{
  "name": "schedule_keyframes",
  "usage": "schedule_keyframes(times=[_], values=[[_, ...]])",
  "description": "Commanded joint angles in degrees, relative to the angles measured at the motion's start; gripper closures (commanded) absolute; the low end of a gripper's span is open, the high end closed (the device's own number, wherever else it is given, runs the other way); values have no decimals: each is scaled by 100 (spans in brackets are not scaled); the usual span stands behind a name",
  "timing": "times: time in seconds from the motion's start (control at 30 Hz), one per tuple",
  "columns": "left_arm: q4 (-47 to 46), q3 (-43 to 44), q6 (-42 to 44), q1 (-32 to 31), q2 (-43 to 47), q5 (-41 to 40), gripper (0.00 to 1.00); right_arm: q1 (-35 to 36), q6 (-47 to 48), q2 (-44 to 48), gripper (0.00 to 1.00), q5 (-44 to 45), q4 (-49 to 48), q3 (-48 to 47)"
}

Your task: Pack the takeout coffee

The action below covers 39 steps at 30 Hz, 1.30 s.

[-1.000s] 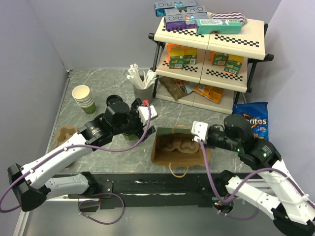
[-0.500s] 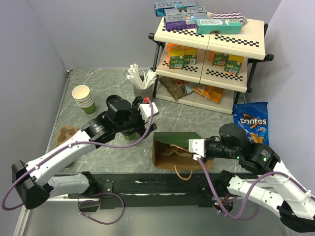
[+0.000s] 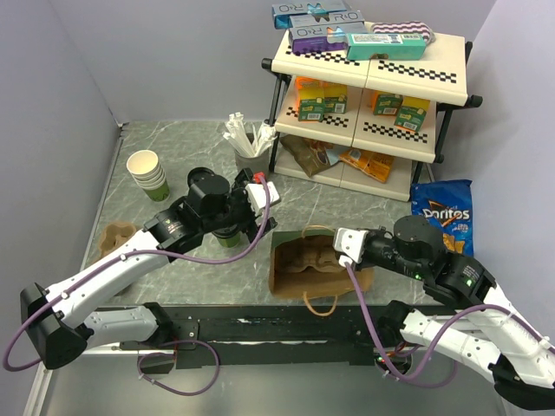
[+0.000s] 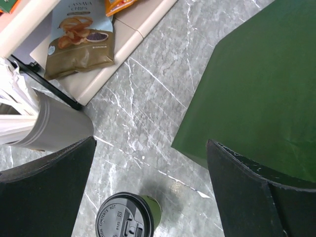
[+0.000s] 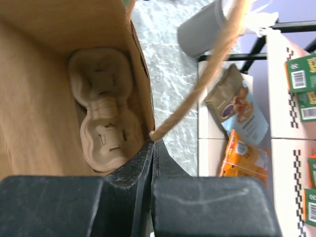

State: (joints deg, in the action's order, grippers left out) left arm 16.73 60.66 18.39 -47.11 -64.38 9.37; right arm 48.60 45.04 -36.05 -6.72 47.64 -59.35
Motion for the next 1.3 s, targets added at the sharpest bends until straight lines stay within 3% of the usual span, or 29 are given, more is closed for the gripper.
schedule_keyframes(times=[0.0,0.17,0.3,0.57,0.6,0.73,0.8,0.83,0.93,1.07,1.27], values=[[-337,112,77,35,-39,65,1,36,-39,-16,100,294,-439,-112],[-337,296,85,114,-57,4,1,-61,-311,-16,100,383,-756,90],[-13,709,33,202,-84,109,1,-429,-653,-279,100,-257,-555,-102],[875,1421,94,237,-162,749,1,-2194,-751,-1306,99,-1717,17,-787],[980,1587,155,229,-180,881,1,-2284,-733,-1395,94,-1823,61,-823],[1613,2010,349,238,-355,1611,0,-2486,-777,-1764,46,-2008,369,-1157],[1947,2229,410,229,-505,1892,1,-2653,-1030,-1835,35,-2070,466,-1429],[2026,2291,446,229,-549,1963,1,-2715,-1136,-1826,25,-2087,474,-1517],[2202,2415,612,229,-681,2252,1,-2777,-1436,-1765,12,-2140,588,-1895],[2396,2713,1077,220,-1084,2579,1,-2777,-1682,-1563,4,-1991,650,-2273],[1686,2697,1079,194,-1402,2570,1,-2777,-1743,-1448,5,-2298,887,-2292]])
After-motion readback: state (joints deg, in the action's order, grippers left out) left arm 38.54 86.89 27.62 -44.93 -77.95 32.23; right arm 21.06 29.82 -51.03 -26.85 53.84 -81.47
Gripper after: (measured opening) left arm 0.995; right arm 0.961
